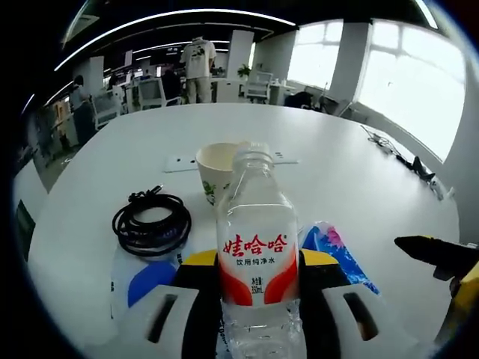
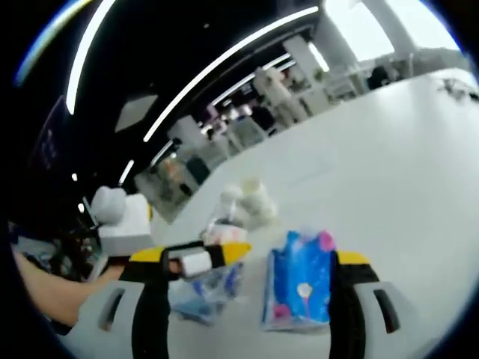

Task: Arrange the tabletop items into an orderly group along one side of the table until the central work area is clear of visible clutter.

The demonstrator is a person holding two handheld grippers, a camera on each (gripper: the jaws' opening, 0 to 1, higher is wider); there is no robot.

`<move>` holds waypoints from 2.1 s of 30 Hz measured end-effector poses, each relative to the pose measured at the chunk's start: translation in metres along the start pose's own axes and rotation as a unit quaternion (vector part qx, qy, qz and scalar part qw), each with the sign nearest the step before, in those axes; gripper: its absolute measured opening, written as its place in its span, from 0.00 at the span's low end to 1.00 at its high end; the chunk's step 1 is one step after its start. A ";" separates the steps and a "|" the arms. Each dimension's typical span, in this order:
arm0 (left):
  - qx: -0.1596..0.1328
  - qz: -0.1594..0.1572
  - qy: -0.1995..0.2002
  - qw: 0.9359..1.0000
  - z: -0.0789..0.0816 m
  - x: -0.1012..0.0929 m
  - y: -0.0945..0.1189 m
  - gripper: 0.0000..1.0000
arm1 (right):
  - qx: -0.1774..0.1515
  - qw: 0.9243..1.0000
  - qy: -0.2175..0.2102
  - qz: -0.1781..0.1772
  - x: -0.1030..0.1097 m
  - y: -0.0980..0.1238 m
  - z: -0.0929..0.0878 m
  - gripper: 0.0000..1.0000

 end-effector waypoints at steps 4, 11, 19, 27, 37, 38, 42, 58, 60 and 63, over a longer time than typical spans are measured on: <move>-0.003 -0.001 0.000 1.000 0.000 0.001 0.003 0.38 | 0.001 1.000 0.001 0.002 0.001 -0.001 0.000 0.86; -0.017 -0.007 -0.004 1.000 0.002 -0.002 0.010 0.38 | -0.002 1.000 0.000 0.011 0.003 -0.009 0.008 0.86; -0.026 -0.015 -0.010 0.999 0.000 -0.006 0.013 0.38 | -0.009 1.000 0.003 0.016 0.010 -0.014 0.016 0.86; -0.049 -0.034 -0.028 0.998 0.001 -0.014 0.021 0.38 | -0.013 1.000 -0.006 0.028 0.013 -0.021 0.023 0.86; -0.063 -0.045 -0.043 0.996 -0.004 -0.017 0.024 0.38 | -0.015 0.999 -0.006 0.035 0.017 -0.026 0.026 0.86; -0.066 -0.047 -0.044 0.996 -0.004 -0.017 0.025 0.38 | -0.015 0.999 -0.006 0.035 0.017 -0.027 0.026 0.86; -0.078 -0.052 -0.051 0.994 -0.004 -0.019 0.028 0.38 | -0.015 0.999 -0.008 0.038 0.018 -0.027 0.025 0.86; -0.092 -0.079 -0.063 0.991 -0.009 -0.026 0.035 0.38 | -0.021 0.998 -0.013 0.049 0.024 -0.033 0.027 0.84; -0.091 -0.083 -0.068 0.990 -0.009 -0.026 0.034 0.38 | -0.021 0.998 -0.013 0.049 0.024 -0.033 0.027 0.84; -0.095 -0.086 -0.069 0.989 -0.008 -0.027 0.035 0.38 | -0.022 0.998 -0.015 0.048 0.024 -0.034 0.027 0.84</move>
Point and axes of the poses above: the point that each gripper's makers call its tool centre point, and the gripper's own axes: y roughly backward along the fingers, x roughly to its left, z roughly out of its top, the point moved 8 cm from there along y, roughly backward along the fingers, and after that the axes turned 3 degrees about z, right-handed, at the moved point
